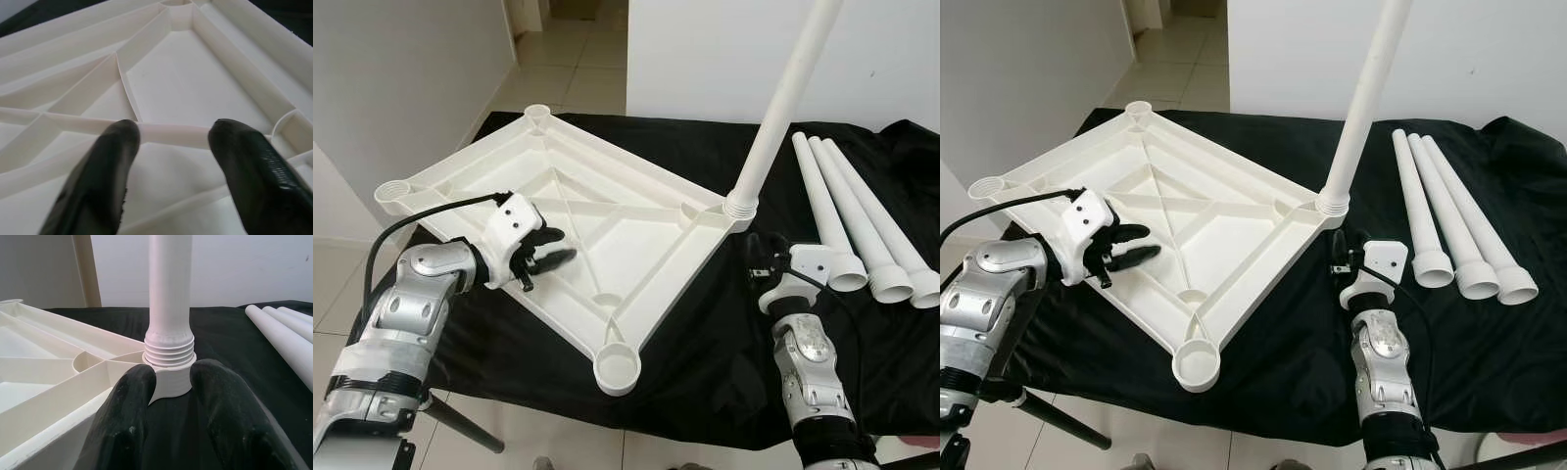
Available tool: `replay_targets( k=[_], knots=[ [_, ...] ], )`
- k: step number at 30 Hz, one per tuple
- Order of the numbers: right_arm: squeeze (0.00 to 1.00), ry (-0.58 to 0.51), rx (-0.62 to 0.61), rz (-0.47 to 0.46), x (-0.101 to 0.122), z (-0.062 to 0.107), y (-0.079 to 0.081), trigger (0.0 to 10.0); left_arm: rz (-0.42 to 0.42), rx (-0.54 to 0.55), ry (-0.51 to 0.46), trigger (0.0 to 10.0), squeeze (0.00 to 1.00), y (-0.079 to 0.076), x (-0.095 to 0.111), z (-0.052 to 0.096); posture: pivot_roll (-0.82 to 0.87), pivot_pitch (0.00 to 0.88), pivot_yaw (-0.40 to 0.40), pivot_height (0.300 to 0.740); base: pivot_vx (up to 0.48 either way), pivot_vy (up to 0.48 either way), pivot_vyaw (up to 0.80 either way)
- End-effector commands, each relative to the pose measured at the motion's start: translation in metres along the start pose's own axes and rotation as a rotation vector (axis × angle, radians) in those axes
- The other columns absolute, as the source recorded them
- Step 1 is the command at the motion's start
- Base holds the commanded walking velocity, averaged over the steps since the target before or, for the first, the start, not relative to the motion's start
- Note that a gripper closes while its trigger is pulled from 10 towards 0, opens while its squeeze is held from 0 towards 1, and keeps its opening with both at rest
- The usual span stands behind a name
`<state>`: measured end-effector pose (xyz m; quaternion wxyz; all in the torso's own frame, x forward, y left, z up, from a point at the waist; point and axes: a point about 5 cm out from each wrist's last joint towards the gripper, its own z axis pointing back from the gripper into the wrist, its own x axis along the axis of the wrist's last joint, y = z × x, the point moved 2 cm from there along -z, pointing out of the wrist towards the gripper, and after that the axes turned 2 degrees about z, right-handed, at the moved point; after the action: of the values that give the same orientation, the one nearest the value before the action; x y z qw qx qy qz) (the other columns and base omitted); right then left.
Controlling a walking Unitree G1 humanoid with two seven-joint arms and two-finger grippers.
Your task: Building children table
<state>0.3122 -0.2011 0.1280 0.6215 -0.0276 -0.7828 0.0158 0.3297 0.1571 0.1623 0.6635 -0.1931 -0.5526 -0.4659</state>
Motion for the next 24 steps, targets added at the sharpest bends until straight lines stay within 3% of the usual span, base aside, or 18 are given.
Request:
replay_targets(
  k=[1,3,4,6,7,20,24],
  knots=[
    [0.00,0.003,0.004,-0.003,-0.001,0.002,0.000,10.0,0.011,-0.058,0.036,10.0,1.00,-0.003,-0.006,0.001,-0.05,0.000,0.028,0.740,0.000,0.000,0.00],
    [0.00,-0.008,0.005,0.001,0.002,0.000,-0.001,10.0,-0.029,-0.093,0.118,10.0,1.00,-0.005,-0.019,0.002,-0.05,0.000,0.031,0.740,0.000,0.000,0.00],
    [0.00,-0.012,0.006,0.000,0.004,-0.001,-0.002,10.0,-0.049,-0.101,0.144,10.0,0.35,-0.006,-0.023,0.002,-0.05,0.000,0.031,0.740,0.000,0.000,0.00],
    [0.00,-0.016,0.006,-0.001,0.005,-0.002,-0.002,10.0,-0.067,-0.103,0.181,10.0,0.35,-0.004,-0.028,0.002,-0.05,0.000,0.033,0.740,0.000,0.000,0.00],
    [0.00,-0.020,0.008,-0.001,0.006,-0.003,-0.002,10.0,-0.074,-0.109,0.214,10.0,0.00,-0.003,-0.032,0.002,-0.05,0.000,0.033,0.740,0.000,0.000,0.00],
    [0.00,-0.040,0.018,0.010,0.011,-0.010,-0.001,10.0,-0.134,-0.166,0.301,10.0,0.00,0.003,-0.038,0.003,-0.05,0.000,0.038,0.740,0.000,0.000,0.00],
    [0.00,-0.044,0.029,0.023,0.013,-0.012,-0.001,10.0,-0.156,-0.209,0.316,10.0,0.00,0.001,-0.040,-0.007,-0.06,0.000,0.038,0.740,0.000,0.000,0.00]
  ],
)
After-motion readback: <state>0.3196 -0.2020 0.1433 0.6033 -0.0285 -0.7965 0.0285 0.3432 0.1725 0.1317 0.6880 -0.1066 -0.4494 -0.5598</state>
